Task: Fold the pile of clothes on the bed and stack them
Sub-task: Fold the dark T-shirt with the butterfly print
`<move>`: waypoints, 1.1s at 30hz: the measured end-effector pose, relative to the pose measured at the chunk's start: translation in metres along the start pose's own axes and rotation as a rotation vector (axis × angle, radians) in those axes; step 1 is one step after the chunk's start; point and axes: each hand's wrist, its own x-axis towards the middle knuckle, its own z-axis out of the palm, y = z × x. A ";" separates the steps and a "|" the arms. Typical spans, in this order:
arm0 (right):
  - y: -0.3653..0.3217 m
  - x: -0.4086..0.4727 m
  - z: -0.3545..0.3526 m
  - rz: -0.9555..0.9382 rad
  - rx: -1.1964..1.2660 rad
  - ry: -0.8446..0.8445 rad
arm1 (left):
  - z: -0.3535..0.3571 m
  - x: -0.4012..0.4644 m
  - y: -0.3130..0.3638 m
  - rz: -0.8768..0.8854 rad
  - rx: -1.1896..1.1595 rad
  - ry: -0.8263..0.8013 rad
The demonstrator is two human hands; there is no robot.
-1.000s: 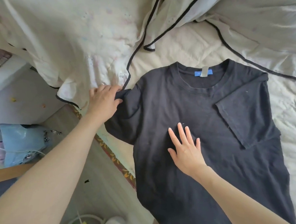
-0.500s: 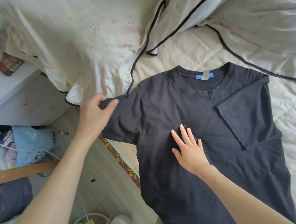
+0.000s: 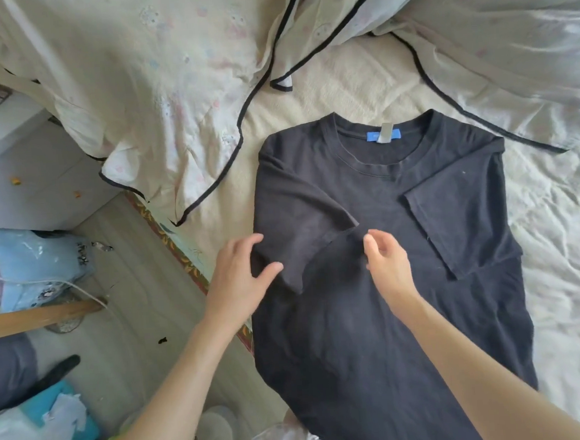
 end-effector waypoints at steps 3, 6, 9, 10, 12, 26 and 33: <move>-0.022 0.019 0.005 -0.115 -0.113 -0.012 | 0.027 -0.012 0.000 0.069 0.162 0.049; -0.034 0.034 0.011 -0.234 -0.359 -0.046 | 0.041 -0.019 0.009 0.053 0.187 0.211; -0.038 0.045 0.012 -0.194 -0.420 -0.062 | 0.055 -0.037 0.016 -0.019 -0.015 0.355; -0.039 0.046 0.009 -0.141 -0.319 -0.073 | 0.058 -0.043 0.016 -0.133 -0.155 0.349; -0.041 0.045 0.001 -0.044 -0.024 -0.102 | 0.062 -0.048 0.015 -0.449 -0.493 0.288; -0.081 0.065 -0.018 -0.318 -0.559 -0.003 | 0.056 -0.033 0.024 -0.998 -1.508 0.140; -0.129 0.088 0.042 -0.425 -0.582 -0.178 | 0.063 -0.019 0.035 -0.942 -1.333 0.315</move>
